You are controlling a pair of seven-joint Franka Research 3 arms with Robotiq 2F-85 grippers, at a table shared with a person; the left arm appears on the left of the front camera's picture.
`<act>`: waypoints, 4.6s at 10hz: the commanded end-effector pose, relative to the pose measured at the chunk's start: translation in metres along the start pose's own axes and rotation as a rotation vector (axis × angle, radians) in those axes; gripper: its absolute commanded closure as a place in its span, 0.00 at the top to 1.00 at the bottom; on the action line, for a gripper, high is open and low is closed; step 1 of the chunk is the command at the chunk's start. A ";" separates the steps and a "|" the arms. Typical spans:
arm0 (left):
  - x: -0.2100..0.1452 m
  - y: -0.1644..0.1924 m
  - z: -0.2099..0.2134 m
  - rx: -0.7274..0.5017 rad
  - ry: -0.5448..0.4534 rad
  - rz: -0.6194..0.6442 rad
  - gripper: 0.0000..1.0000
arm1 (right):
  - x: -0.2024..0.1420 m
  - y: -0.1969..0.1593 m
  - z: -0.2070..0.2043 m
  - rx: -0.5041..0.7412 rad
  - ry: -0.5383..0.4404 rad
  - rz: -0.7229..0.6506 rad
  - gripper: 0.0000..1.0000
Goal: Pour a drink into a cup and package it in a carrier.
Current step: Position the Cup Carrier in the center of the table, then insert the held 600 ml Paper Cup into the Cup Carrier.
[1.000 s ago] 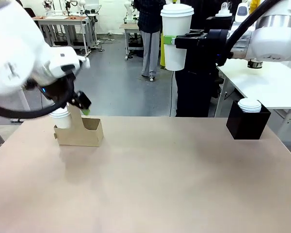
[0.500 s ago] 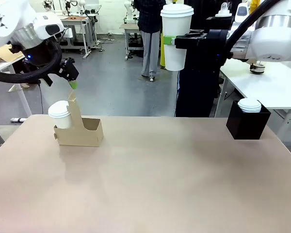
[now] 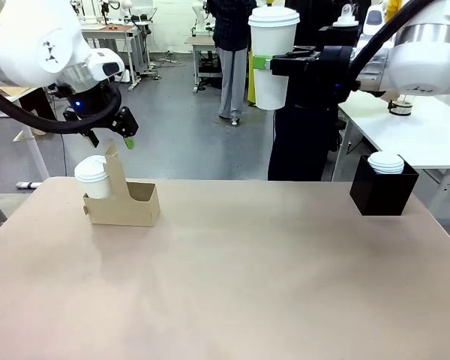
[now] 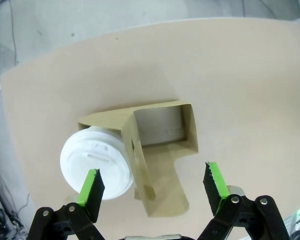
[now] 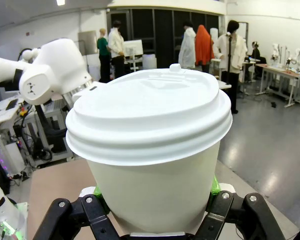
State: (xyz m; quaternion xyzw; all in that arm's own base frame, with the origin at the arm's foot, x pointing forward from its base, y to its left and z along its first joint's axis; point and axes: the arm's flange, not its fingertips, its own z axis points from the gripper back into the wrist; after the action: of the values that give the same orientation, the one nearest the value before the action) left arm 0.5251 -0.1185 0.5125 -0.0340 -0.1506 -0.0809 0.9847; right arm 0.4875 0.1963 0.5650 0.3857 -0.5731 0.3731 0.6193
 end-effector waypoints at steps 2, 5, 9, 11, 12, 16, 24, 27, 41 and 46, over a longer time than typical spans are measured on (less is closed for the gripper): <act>0.007 0.003 -0.003 0.043 0.028 0.068 1.00 | 0.004 0.001 -0.002 -0.012 -0.001 0.005 0.81; 0.008 0.001 -0.007 0.082 0.047 0.077 0.35 | 0.004 0.001 -0.002 -0.012 -0.001 0.005 0.81; 0.007 -0.002 -0.009 0.118 0.066 0.087 0.14 | 0.004 0.001 -0.002 -0.012 -0.001 0.005 0.81; 0.007 0.000 -0.011 0.150 0.058 0.098 0.00 | 0.004 0.001 -0.002 -0.012 -0.001 0.005 0.81; 0.007 0.002 -0.013 0.147 0.061 0.099 0.00 | 0.004 0.001 -0.002 -0.012 -0.001 0.005 0.81; 0.003 0.004 -0.017 0.119 0.065 0.085 0.00 | 0.004 0.001 -0.002 -0.012 -0.001 0.005 0.81; -0.018 -0.067 0.059 0.117 -0.049 0.193 0.02 | 0.004 0.001 -0.002 -0.012 -0.001 0.005 0.81; -0.046 -0.146 0.084 0.116 -0.060 0.231 0.02 | 0.004 0.001 -0.002 -0.012 -0.001 0.005 0.81; -0.117 -0.301 0.003 0.082 0.058 0.159 0.02 | 0.004 0.001 -0.002 -0.012 -0.001 0.005 0.81; -0.116 -0.303 0.004 0.098 0.054 0.155 0.22 | 0.004 0.001 -0.002 -0.012 -0.001 0.005 0.81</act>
State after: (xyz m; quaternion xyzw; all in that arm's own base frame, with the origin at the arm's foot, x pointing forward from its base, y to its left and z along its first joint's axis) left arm 0.3637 -0.3990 0.4943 0.0050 -0.1246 0.0017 0.9922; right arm 0.4878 0.1966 0.5660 0.3854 -0.5738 0.3733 0.6187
